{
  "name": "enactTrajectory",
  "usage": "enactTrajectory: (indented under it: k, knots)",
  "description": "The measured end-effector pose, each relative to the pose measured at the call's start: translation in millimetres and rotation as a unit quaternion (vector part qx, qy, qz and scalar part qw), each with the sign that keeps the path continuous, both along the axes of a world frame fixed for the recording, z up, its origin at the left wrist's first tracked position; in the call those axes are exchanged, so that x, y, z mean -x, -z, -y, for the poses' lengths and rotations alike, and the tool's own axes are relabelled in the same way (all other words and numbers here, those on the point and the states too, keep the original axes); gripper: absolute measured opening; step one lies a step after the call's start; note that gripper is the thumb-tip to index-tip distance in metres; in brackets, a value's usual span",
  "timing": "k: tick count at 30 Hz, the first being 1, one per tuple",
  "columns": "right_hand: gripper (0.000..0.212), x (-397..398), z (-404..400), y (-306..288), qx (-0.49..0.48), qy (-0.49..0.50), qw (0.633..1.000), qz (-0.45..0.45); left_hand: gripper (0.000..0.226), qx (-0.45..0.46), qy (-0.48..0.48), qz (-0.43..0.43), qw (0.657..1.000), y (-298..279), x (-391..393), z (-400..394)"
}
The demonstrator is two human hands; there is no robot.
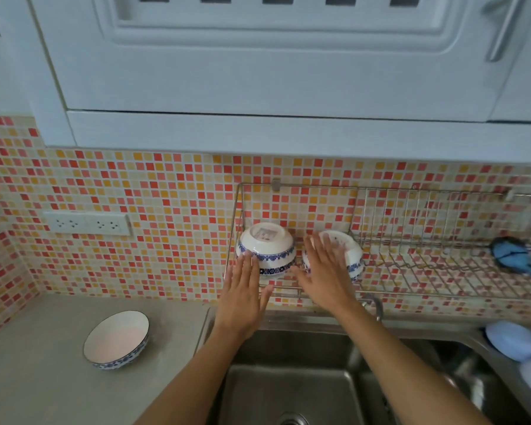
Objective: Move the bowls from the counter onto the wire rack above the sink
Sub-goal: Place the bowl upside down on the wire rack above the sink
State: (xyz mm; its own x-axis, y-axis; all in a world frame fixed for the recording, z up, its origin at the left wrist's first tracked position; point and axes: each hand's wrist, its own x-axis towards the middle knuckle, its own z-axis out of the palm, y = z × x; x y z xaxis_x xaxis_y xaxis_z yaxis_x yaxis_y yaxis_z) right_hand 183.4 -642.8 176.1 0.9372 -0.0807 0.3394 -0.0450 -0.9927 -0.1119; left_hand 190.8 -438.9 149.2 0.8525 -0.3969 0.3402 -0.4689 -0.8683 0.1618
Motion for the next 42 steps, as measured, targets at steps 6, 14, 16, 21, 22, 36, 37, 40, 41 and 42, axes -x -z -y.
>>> enactTrajectory:
  k: [6, 14, 16, 21, 22, 36, 37, 40, 41, 42]
  knots:
    - [0.093, 22.0, 22.3, 10.5, -0.001, 0.094, 0.994, -0.047, 0.074, 0.011, 0.013, 0.004, 1.0, -5.3, -25.4, 21.9]
    - [0.095, 19.8, 25.9, 5.4, -0.031, 0.081, 0.992, -0.092, 0.07, 0.016, 0.003, 0.014, 1.0, -3.1, -26.6, 26.0]
    - [0.095, 21.0, 26.2, 4.7, -0.029, 0.081, 0.992, -0.096, 0.07, 0.009, -0.004, 0.009, 1.0, -3.0, -23.8, 26.9]
    - [0.093, 20.7, 25.8, 4.6, -0.014, 0.085, 0.993, -0.087, 0.072, 0.01, -0.018, 0.006, 1.0, -0.4, -16.3, 24.8]
    - [0.092, 20.9, 26.8, 4.7, -0.009, 0.087, 0.993, -0.077, 0.073, 0.01, -0.018, 0.007, 1.0, 0.9, -14.6, 24.3]
    - [0.056, 62.8, -76.6, 67.6, -0.173, -0.014, 0.965, 0.198, 0.059, 0.056, -0.058, -0.086, 0.993, 48.8, 42.8, -110.3]
    - [0.052, 66.0, -95.7, 73.6, -0.193, -0.052, 0.955, 0.221, 0.06, 0.068, -0.076, -0.103, 0.989, 54.4, 40.9, -129.1]
    - [0.037, 67.1, -161.5, 93.0, -0.246, -0.134, 0.936, 0.213, 0.061, 0.102, -0.138, -0.137, 0.976, 67.9, 27.7, -186.0]
    - [0.034, 60.5, -184.8, 101.6, -0.275, -0.143, 0.933, 0.184, 0.059, 0.114, -0.161, -0.138, 0.971, 73.5, 20.1, -205.0]
    - [0.032, 51.0, -208.0, 109.2, -0.303, -0.146, 0.931, 0.146, 0.058, 0.131, -0.182, -0.138, 0.965, 79.6, 11.9, -223.3]
